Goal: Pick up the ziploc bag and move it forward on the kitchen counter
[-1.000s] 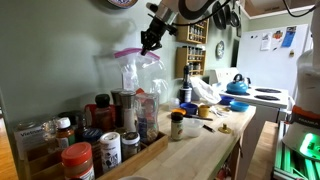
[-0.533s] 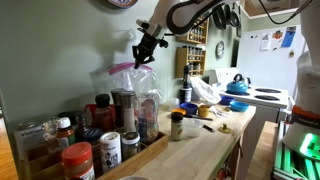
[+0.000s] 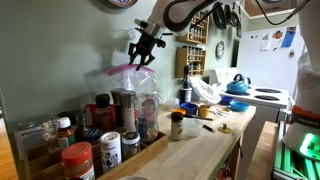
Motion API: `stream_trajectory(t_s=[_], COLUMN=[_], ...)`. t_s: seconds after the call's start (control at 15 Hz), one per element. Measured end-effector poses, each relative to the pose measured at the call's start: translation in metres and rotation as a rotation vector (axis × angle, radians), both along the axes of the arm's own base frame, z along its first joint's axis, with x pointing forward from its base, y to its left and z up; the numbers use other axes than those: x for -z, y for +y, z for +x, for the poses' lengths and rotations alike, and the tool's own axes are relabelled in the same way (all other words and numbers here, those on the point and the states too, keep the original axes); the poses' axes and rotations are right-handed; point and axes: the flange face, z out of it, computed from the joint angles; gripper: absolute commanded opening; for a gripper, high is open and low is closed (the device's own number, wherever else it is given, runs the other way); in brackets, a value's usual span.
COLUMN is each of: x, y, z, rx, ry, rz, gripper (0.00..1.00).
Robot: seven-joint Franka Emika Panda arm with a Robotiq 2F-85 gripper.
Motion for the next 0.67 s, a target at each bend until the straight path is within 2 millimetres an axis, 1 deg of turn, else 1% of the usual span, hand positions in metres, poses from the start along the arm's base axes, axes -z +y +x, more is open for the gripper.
stream_trajectory(t_s=[0.07, 0.2, 0.33, 0.47, 0.53, 0.67], x=[-0.012, -0.036, -0.056, -0.062, -0.060, -0.048], y=[-0.005, -0.020, -0.034, -0.039, -0.037, -0.030], z=[-0.001, -0.005, -0.011, -0.014, -0.015, -0.014], rx=[0.009, 0.043, 0.076, 0.083, 0.081, 0.068], ry=[-0.018, -0.057, -0.082, -0.078, -0.073, -0.053], rz=[0.002, 0.005, 0.001, -0.008, -0.010, -0.014], gripper=[0.88, 1.00, 1.00, 1.00, 1.00, 1.00])
